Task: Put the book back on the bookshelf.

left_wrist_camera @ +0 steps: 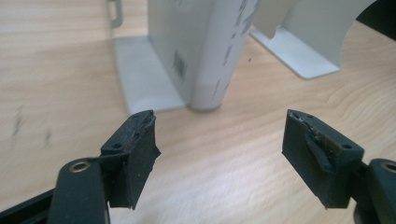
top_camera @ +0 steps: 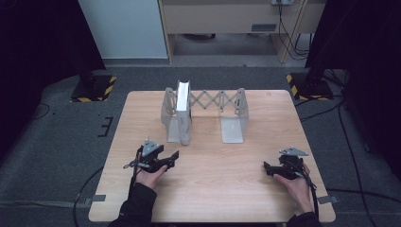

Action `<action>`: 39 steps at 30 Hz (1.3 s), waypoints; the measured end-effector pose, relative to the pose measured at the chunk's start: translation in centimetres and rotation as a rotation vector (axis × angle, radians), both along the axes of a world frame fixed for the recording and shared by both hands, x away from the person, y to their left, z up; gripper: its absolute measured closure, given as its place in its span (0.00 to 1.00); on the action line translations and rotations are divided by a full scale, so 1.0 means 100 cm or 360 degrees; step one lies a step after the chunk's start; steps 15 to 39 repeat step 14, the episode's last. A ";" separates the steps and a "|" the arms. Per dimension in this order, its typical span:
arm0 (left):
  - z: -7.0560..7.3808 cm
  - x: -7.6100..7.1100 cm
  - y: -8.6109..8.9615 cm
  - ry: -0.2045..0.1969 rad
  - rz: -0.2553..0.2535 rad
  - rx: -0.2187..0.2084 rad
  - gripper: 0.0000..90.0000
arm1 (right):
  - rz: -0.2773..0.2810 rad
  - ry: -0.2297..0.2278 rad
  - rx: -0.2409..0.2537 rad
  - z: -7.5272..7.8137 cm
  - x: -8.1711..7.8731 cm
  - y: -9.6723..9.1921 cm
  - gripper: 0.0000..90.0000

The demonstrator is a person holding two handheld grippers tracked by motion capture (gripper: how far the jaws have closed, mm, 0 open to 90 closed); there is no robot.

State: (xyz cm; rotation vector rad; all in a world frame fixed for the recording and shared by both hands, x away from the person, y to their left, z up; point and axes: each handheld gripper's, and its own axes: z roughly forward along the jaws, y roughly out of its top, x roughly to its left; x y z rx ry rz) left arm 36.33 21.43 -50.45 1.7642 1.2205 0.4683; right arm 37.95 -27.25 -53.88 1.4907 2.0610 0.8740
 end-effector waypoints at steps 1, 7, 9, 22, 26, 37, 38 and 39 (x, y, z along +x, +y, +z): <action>-0.002 -0.003 0.004 0.0023 0.0003 0.0014 0.26 | 0.0007 0.0000 -0.0002 0.000 0.000 0.000 0.06; -0.008 -0.014 0.026 0.0069 0.0074 0.0035 0.22 | 0.0026 0.0004 -0.0011 0.001 -0.004 0.001 0.06; -0.010 -0.015 0.031 0.0085 0.0086 0.0053 0.21 | 0.0022 -0.0001 -0.0024 0.001 -0.005 0.001 0.06; -0.015 -0.018 0.040 0.0124 0.0102 0.0113 0.20 | 0.0025 -0.0016 -0.0020 0.004 -0.007 -0.002 0.06; -0.015 -0.018 0.040 0.0124 0.0102 0.0113 0.20 | 0.0025 -0.0016 -0.0020 0.004 -0.007 -0.002 0.06; -0.015 -0.018 0.040 0.0124 0.0102 0.0113 0.20 | 0.0025 -0.0016 -0.0020 0.004 -0.007 -0.002 0.06; -0.015 -0.018 0.040 0.0124 0.0102 0.0113 0.20 | 0.0025 -0.0016 -0.0020 0.004 -0.007 -0.002 0.06; -0.015 -0.018 0.040 0.0124 0.0102 0.0113 0.20 | 0.0025 -0.0016 -0.0020 0.004 -0.007 -0.002 0.06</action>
